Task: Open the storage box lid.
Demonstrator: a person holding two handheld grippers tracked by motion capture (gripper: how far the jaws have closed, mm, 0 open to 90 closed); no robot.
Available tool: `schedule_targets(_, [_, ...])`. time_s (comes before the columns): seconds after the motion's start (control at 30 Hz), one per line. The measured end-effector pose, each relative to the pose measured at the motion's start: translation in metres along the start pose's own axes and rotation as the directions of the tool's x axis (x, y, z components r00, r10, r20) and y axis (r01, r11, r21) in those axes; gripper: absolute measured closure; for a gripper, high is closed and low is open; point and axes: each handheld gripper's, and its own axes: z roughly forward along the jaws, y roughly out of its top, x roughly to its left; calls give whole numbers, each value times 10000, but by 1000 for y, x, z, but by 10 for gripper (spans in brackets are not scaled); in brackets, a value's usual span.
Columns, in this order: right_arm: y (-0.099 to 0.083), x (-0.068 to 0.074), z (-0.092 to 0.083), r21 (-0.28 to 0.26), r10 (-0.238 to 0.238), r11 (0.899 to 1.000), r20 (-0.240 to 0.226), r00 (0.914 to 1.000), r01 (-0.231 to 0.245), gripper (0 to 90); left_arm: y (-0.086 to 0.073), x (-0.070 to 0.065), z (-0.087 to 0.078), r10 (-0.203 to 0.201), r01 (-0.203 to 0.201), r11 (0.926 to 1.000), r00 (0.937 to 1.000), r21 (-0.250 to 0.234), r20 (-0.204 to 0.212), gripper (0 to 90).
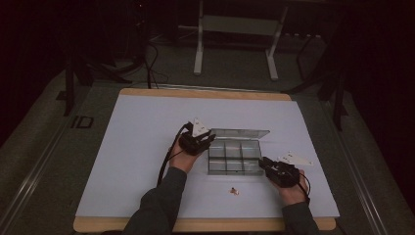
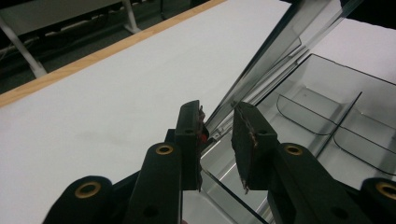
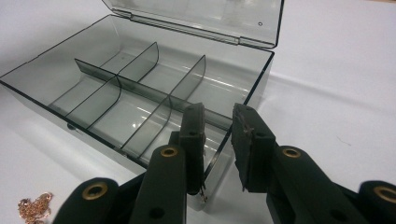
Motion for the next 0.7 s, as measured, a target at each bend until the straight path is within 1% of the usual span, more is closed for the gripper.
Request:
schedule_targets(0.43, [-1,-1,1,67,11,10000,-53,10000,-11,745,-3,4,9,-272,272,9995,9996,128,-7,727])
schedule_targets(0.7, [-1,-1,1,114,5,9999,-54,10000,-4,746,-5,5,12,-348,349,9991,9994,230,-23,727])
